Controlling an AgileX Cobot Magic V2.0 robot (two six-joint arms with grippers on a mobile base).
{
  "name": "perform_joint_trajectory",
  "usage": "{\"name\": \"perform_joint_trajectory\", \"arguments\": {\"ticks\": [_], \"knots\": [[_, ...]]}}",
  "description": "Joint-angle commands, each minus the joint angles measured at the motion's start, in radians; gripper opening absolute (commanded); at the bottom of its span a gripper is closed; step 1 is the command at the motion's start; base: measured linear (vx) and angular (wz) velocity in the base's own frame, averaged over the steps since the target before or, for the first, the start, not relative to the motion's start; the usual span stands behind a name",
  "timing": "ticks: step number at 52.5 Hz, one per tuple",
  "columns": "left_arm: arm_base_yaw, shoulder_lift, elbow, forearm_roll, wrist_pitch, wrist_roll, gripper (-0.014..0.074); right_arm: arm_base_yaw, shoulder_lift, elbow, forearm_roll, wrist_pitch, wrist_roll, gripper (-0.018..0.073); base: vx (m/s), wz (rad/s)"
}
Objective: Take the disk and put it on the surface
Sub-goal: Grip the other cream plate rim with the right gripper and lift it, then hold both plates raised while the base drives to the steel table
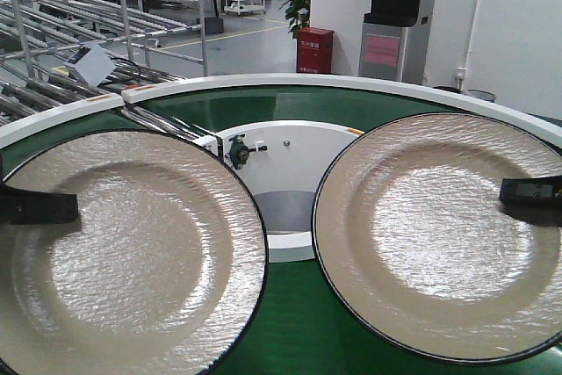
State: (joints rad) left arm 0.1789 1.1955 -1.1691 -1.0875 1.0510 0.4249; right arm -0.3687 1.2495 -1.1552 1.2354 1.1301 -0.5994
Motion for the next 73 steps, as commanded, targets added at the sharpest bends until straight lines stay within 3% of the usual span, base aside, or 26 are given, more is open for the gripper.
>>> {"name": "perform_joint_trajectory", "arguments": {"ticks": [1, 35, 73], "knots": [[0.0, -0.025, -0.035, -0.126, -0.033, -0.019, -0.0002, -0.003, -0.028, -0.029, 0.129, -0.011, 0.007, -0.0009, 0.0, 0.0], [0.0, -0.025, -0.035, -0.126, -0.032, -0.019, -0.0002, -0.003, -0.026, -0.029, 0.129, -0.01, 0.007, -0.0009, -0.05, -0.09], [0.0, -0.025, -0.035, -0.126, -0.032, -0.019, -0.0002, -0.003, -0.026, -0.029, 0.129, -0.009, 0.007, -0.0009, -0.19, -0.51]]}}
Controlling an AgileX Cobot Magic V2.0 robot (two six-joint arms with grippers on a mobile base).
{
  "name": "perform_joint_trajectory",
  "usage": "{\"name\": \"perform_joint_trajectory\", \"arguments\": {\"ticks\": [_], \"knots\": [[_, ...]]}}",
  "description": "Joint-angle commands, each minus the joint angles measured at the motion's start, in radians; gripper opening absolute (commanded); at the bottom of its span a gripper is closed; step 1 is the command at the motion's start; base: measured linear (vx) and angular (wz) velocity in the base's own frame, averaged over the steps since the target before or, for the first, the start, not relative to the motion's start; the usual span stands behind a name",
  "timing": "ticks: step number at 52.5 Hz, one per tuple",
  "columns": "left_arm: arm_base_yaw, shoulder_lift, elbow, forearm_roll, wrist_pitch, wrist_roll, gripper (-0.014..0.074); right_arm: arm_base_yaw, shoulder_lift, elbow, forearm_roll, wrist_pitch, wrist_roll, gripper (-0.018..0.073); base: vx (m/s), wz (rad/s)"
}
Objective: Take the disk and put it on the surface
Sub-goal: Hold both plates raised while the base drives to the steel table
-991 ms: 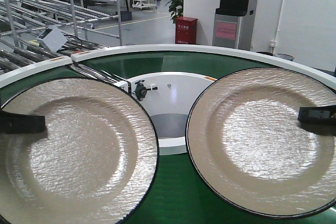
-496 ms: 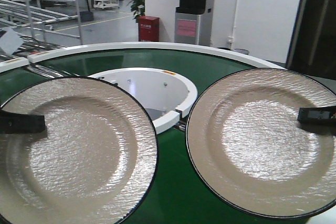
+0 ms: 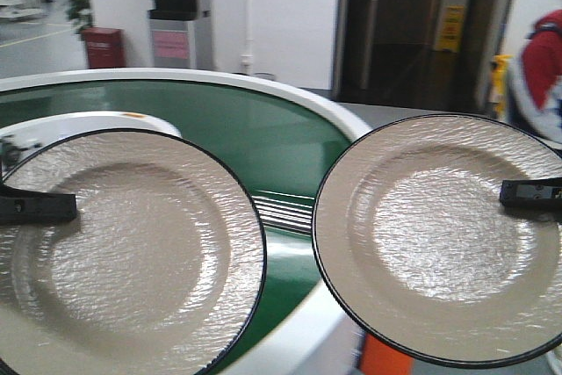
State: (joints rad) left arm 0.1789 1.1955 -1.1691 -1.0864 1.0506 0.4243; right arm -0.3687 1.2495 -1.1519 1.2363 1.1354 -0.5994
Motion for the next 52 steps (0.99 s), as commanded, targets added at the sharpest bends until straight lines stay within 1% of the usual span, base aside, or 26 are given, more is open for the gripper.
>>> {"name": "perform_joint_trajectory", "arguments": {"ticks": [1, 31, 52], "knots": [[0.0, -0.025, -0.035, -0.127, -0.031, -0.018, -0.0002, -0.003, -0.026, -0.032, 0.128, -0.014, 0.007, -0.0009, -0.19, -0.61], [0.0, -0.026, -0.035, -0.127, -0.031, -0.018, -0.0002, -0.004, -0.026, -0.032, 0.128, -0.014, 0.007, -0.0009, -0.15, -0.7], [0.0, -0.026, -0.035, -0.127, -0.031, -0.018, -0.0002, -0.004, -0.026, -0.032, 0.128, -0.01, 0.007, -0.0009, 0.02, -0.61]]}}
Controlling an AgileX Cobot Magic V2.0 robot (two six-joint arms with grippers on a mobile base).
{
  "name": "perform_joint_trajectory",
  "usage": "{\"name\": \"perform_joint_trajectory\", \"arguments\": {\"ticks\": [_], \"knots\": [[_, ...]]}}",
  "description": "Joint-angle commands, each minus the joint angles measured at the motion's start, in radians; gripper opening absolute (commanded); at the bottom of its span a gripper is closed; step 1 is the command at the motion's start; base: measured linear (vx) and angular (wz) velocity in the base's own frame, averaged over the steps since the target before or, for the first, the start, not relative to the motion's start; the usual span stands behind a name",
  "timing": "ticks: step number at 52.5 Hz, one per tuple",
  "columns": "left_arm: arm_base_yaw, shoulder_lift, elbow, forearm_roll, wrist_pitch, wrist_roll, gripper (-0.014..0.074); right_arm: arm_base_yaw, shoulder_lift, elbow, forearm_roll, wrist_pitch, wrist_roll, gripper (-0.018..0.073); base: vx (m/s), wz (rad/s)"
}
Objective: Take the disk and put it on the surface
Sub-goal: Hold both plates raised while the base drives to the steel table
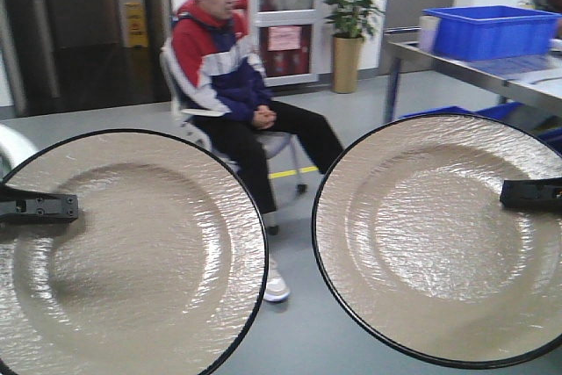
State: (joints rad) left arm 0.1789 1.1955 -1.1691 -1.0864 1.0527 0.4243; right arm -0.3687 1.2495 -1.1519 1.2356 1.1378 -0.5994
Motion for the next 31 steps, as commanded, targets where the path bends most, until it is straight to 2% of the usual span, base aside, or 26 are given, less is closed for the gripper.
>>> {"name": "perform_joint_trajectory", "arguments": {"ticks": [1, 17, 31], "knots": [[0.0, -0.026, -0.035, -0.127, -0.033, -0.018, -0.0002, -0.004, -0.026, -0.032, 0.129, -0.012, 0.007, -0.0009, 0.11, -0.5], [0.0, -0.025, -0.035, -0.127, -0.033, -0.018, -0.0002, -0.004, -0.026, -0.032, 0.129, -0.006, 0.007, -0.0009, 0.16, -0.43], [0.0, -0.025, -0.035, -0.127, -0.033, -0.018, -0.0002, -0.004, -0.026, -0.032, 0.129, -0.003, 0.007, -0.0009, 0.24, -0.22]]}}
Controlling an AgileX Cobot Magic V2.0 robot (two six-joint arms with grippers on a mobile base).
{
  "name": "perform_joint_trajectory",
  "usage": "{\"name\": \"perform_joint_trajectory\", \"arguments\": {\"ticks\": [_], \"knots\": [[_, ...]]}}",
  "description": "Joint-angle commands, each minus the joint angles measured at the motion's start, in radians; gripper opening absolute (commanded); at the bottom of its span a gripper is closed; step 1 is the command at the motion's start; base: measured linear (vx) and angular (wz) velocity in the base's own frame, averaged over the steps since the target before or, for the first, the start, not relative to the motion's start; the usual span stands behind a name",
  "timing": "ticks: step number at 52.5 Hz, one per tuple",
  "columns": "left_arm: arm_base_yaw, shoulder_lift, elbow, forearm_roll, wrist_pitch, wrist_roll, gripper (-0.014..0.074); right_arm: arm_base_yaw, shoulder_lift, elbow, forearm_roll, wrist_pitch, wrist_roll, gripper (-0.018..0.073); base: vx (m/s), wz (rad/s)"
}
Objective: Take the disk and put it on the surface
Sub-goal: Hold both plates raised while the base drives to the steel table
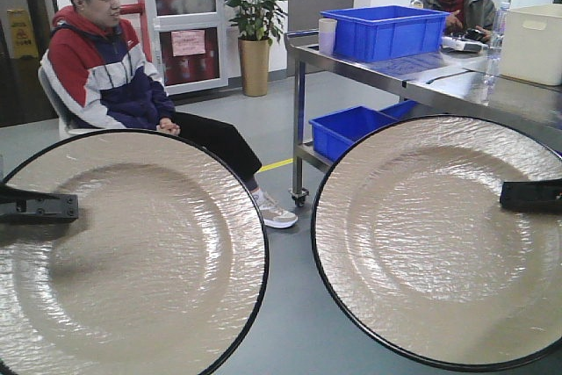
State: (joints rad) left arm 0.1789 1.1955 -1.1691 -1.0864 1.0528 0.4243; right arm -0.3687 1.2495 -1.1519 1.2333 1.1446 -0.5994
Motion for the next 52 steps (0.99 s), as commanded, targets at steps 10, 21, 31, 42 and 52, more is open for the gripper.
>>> {"name": "perform_joint_trajectory", "arguments": {"ticks": [10, 21, 31, 42, 52], "knots": [[0.0, -0.025, -0.035, -0.127, -0.034, -0.018, -0.0002, -0.004, -0.026, -0.032, 0.131, 0.008, 0.007, -0.0009, 0.33, -0.05], [0.0, -0.025, -0.035, -0.127, -0.034, -0.018, -0.0002, -0.003, -0.026, -0.032, 0.131, 0.014, 0.007, -0.0009, 0.42, 0.06], [0.0, -0.026, -0.035, -0.127, -0.033, -0.018, -0.0002, -0.003, -0.026, -0.032, 0.131, 0.014, 0.007, -0.0009, 0.49, 0.14], [0.0, -0.026, -0.035, -0.127, -0.033, -0.018, -0.0002, -0.003, -0.026, -0.032, 0.131, 0.014, 0.007, -0.0009, 0.53, 0.07], [0.0, -0.026, -0.035, -0.127, -0.033, -0.018, -0.0002, -0.003, -0.026, -0.032, 0.131, 0.014, 0.007, -0.0009, 0.55, -0.05]]}}
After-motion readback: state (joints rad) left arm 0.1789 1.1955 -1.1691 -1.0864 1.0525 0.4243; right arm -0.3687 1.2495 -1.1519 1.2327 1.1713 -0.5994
